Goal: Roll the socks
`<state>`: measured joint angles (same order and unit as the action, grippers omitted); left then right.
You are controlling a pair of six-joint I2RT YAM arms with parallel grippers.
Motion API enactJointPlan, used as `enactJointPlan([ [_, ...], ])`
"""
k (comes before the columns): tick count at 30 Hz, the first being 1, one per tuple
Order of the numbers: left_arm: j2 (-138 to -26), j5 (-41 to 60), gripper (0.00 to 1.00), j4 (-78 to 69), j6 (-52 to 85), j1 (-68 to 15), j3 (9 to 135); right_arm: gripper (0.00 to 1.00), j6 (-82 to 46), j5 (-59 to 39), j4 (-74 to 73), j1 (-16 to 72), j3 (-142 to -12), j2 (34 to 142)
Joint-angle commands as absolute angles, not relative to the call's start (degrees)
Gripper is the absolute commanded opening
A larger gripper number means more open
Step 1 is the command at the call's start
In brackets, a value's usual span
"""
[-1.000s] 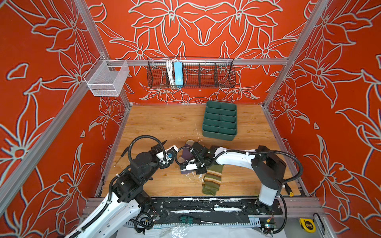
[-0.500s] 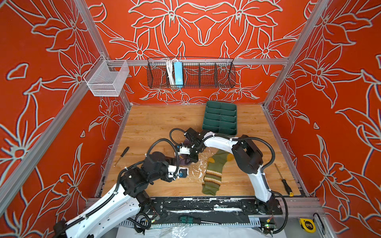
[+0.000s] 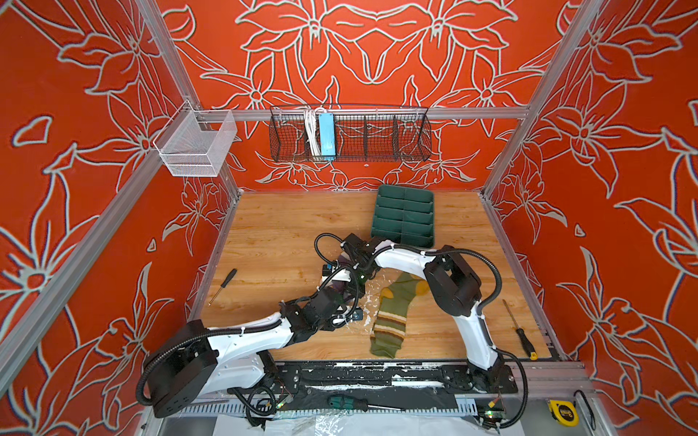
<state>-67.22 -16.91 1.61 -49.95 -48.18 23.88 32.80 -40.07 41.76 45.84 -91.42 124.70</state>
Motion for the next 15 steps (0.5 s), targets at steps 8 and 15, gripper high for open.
enactJointPlan([
  [8,-71.8,-13.6,0.42,-6.3,-45.9,-46.0,23.7,0.00,31.7,-43.9,41.1,45.5,-87.1,122.3],
  [15,-75.3,-9.1,0.42,-1.5,-45.8,-43.7,26.7,0.00,30.9,-43.3,39.2,45.3,-84.5,119.1],
])
